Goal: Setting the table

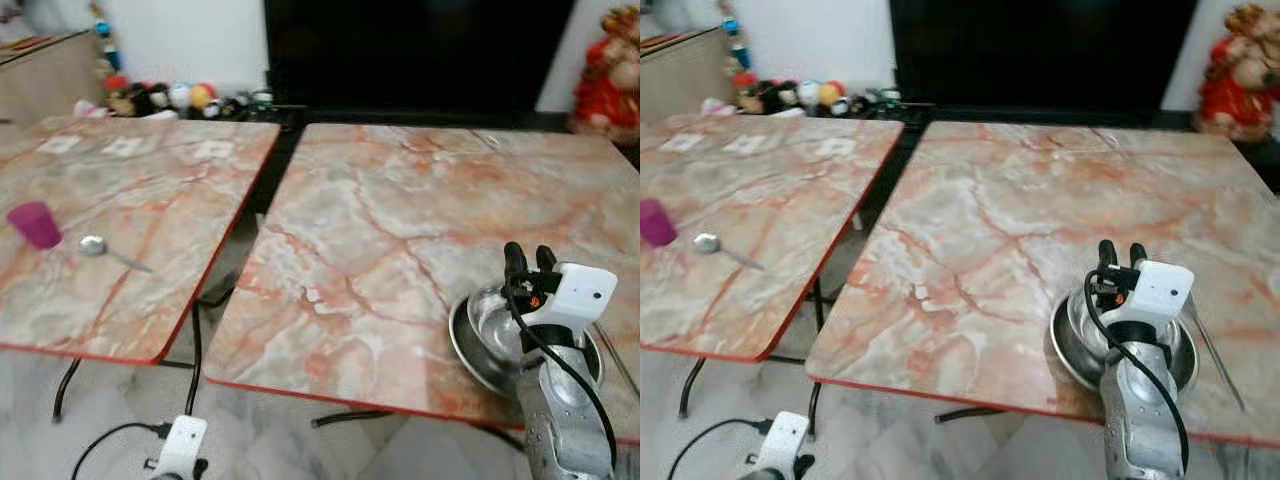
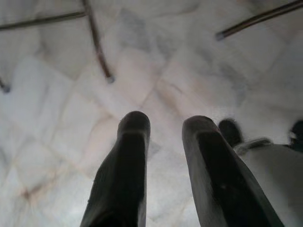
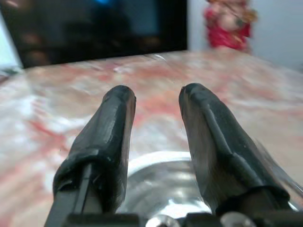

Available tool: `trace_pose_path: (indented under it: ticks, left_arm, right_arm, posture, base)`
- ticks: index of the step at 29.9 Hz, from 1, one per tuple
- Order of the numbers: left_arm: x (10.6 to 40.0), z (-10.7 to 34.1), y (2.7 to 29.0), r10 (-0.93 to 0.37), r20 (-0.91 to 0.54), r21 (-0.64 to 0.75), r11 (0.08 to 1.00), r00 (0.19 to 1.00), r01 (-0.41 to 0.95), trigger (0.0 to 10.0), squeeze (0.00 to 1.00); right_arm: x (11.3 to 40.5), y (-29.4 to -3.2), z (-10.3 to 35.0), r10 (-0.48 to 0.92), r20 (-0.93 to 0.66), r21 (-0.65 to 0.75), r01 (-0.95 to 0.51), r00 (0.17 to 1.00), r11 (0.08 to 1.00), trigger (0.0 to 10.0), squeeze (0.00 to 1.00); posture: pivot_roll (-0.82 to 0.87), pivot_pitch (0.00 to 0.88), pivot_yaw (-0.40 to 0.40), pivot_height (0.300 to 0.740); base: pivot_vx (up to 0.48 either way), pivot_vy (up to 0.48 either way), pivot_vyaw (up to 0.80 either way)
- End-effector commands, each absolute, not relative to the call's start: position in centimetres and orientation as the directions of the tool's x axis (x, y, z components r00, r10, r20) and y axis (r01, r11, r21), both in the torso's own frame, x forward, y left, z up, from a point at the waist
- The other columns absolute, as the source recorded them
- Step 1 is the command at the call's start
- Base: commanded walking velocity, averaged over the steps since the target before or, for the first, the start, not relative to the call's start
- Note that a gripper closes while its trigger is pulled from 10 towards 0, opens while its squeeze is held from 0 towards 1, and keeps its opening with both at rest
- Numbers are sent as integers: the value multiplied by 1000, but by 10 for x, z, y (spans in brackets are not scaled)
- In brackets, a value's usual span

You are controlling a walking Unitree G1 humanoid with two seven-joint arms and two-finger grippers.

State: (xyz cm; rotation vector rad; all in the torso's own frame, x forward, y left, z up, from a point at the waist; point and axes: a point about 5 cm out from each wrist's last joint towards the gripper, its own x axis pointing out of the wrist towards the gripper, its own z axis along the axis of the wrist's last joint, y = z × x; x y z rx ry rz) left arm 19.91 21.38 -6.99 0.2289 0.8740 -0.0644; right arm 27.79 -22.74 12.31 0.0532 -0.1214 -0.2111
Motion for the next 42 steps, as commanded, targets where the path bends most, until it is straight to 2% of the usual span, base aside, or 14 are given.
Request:
trace_pose_path:
  ticks: [1, 42]
  left_arm:
    - [197, -69, 222, 58, -771, 192, 971, 634, 145, 10000, 0]
    - [197, -70, 221, 63, -769, 190, 973, 637, 133, 10000, 0]
  right_arm:
    - [283, -219, 132, -188, 151, 71, 179, 971, 981, 10000, 0]
    - [294, -193, 132, -101, 160, 67, 91, 982, 994, 10000, 0]
  posture:
    - [23, 0, -6, 740]
    - [43, 0, -9, 740]
  base:
    - [0, 480, 0]
    - [0, 480, 0]
